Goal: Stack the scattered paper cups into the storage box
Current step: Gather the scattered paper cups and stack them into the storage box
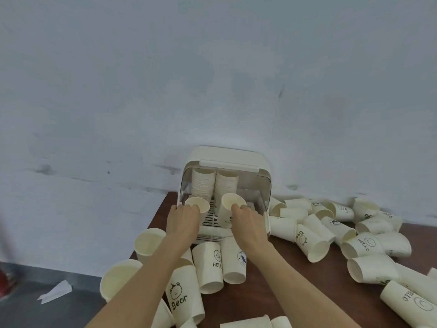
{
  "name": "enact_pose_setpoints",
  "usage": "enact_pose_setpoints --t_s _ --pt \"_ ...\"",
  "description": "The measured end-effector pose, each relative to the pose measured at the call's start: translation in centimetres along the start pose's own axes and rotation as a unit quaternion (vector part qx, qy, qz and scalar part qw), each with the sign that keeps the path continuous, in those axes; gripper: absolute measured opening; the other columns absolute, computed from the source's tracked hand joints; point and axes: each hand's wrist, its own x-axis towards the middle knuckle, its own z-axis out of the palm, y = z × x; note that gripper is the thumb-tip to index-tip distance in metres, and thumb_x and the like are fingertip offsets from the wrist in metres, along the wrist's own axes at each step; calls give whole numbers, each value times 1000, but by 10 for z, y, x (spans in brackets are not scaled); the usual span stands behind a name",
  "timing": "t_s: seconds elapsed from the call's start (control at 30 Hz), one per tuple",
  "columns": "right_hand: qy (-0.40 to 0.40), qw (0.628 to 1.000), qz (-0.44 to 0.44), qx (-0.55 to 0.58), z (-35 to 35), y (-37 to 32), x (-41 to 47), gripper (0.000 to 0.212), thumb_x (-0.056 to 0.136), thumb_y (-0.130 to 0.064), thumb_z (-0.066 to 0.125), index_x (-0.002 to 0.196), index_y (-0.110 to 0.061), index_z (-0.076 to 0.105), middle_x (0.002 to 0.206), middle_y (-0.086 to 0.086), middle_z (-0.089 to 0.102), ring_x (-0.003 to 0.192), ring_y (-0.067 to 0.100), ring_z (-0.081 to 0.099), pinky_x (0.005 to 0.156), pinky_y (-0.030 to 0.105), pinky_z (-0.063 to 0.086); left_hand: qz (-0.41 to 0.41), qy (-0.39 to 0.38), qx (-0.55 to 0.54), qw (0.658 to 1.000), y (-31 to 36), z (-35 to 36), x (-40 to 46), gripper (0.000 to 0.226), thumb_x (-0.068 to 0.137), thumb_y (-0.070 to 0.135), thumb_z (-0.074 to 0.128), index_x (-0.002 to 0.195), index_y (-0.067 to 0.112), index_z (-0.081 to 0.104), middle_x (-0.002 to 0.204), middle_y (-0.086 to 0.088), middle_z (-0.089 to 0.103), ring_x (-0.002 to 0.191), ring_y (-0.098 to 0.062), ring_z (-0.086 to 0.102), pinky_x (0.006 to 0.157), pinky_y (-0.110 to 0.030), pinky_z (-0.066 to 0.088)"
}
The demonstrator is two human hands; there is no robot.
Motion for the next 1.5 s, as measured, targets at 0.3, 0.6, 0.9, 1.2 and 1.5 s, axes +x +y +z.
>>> enact_pose_setpoints --t_s 0.3,0.6,0.9,1.2,1.5 --pt "14 999 -9 -33 17 -12 -3 47 26 3 87 61 -13 58 51 3 54 38 19 52 38 23 28 -15 6 8 1000 1 0 -3 30 92 8 42 120 15 50 112 -7 66 108 -27 57 90 -35 37" --pt "20 999 -15 -20 23 -11 -8 45 24 2 86 57 -13 58 52 4 54 43 21 53 41 26 41 0 26 21 999 2 -8 -10 31 89 4 43 110 20 58 103 -5 68 101 -26 59 91 -34 35" --pt "12 999 -2 -49 20 -12 -10 42 26 0 86 59 -13 63 52 4 56 45 20 55 42 28 44 4 17 13 1000 3 -12 -12 31 88 3 45 109 19 59 103 -5 68 100 -25 61 89 -32 37" --pt "29 998 -8 52 -19 -9 -41 33 77 5 50 107 -9 57 91 9 64 85 27 59 69 30 38 16 49 -53 997 7 -35 -34 31 92 12 44 120 20 55 110 -2 65 102 -23 60 89 -34 37" --pt "43 985 61 159 -68 20 -109 34 92 -8 40 123 -17 50 106 2 57 91 21 51 71 28 37 60 59 -213 973 37 -89 -95 32 97 25 43 127 27 56 109 1 65 99 -21 61 80 -34 48"
